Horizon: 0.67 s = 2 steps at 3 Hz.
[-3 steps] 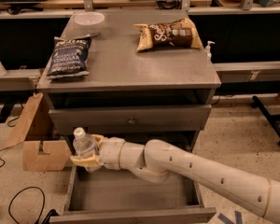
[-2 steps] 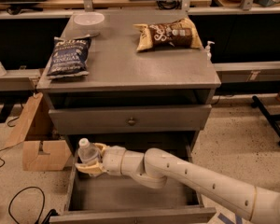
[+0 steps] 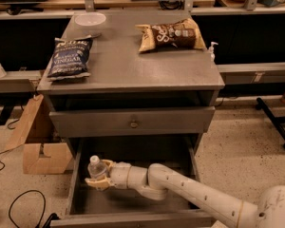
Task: Place blue plastic bottle into middle drawer
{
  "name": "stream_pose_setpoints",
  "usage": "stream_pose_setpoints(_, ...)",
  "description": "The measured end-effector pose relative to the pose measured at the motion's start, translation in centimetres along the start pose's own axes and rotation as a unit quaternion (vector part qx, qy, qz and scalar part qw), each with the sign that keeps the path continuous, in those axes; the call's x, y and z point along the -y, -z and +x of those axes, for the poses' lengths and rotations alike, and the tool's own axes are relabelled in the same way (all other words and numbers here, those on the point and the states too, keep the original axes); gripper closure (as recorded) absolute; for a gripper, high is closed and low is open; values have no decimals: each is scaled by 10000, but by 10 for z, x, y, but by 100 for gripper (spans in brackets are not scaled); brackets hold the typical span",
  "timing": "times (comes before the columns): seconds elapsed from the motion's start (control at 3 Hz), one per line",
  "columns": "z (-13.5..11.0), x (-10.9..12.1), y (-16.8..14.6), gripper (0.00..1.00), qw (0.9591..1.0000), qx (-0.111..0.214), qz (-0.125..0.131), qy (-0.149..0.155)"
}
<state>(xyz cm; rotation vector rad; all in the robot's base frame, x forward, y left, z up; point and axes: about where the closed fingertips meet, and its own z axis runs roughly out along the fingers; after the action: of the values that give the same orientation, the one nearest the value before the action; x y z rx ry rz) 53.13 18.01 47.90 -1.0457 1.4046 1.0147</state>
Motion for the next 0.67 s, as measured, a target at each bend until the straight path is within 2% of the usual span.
stream_pose_setpoints(0.33,34,13,-3,100,9999,-52,-61,-93)
stream_pose_setpoints(0.67,33,15,-4,82,9999,-43,-49,-88)
